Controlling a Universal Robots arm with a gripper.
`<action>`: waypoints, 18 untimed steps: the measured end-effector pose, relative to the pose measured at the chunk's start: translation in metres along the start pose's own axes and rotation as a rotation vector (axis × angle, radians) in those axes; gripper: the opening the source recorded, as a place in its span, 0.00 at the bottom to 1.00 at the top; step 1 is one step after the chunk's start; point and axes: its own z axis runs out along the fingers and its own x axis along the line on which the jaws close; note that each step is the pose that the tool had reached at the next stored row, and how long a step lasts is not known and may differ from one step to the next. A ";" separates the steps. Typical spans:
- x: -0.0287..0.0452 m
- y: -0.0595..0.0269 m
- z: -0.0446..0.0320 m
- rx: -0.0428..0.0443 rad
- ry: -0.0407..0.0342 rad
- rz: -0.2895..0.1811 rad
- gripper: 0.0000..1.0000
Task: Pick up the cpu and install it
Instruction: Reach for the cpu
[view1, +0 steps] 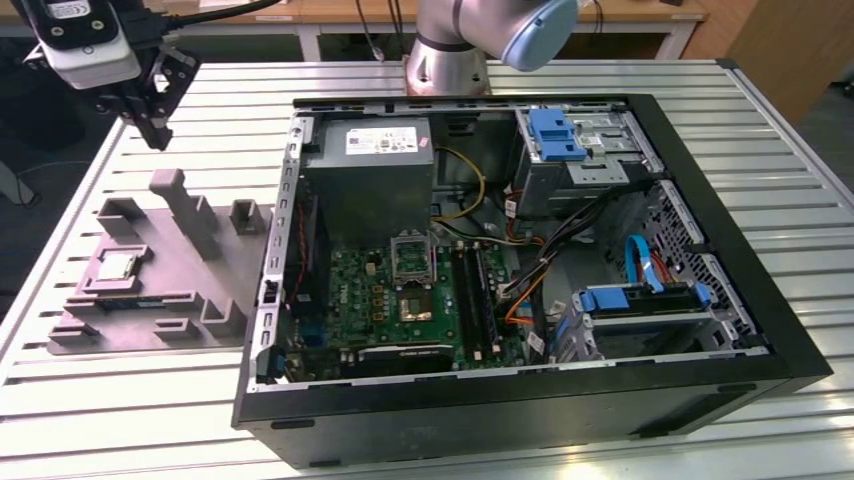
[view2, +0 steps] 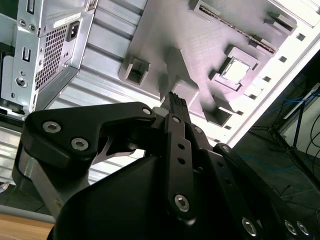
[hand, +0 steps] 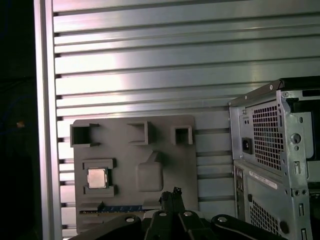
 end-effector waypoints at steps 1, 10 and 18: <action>0.0002 0.0000 0.0001 0.0000 0.0000 0.000 0.11; 0.0035 -0.0003 0.0007 0.0000 0.0000 0.000 0.11; 0.0053 -0.0005 0.0013 0.0000 0.0000 0.000 0.11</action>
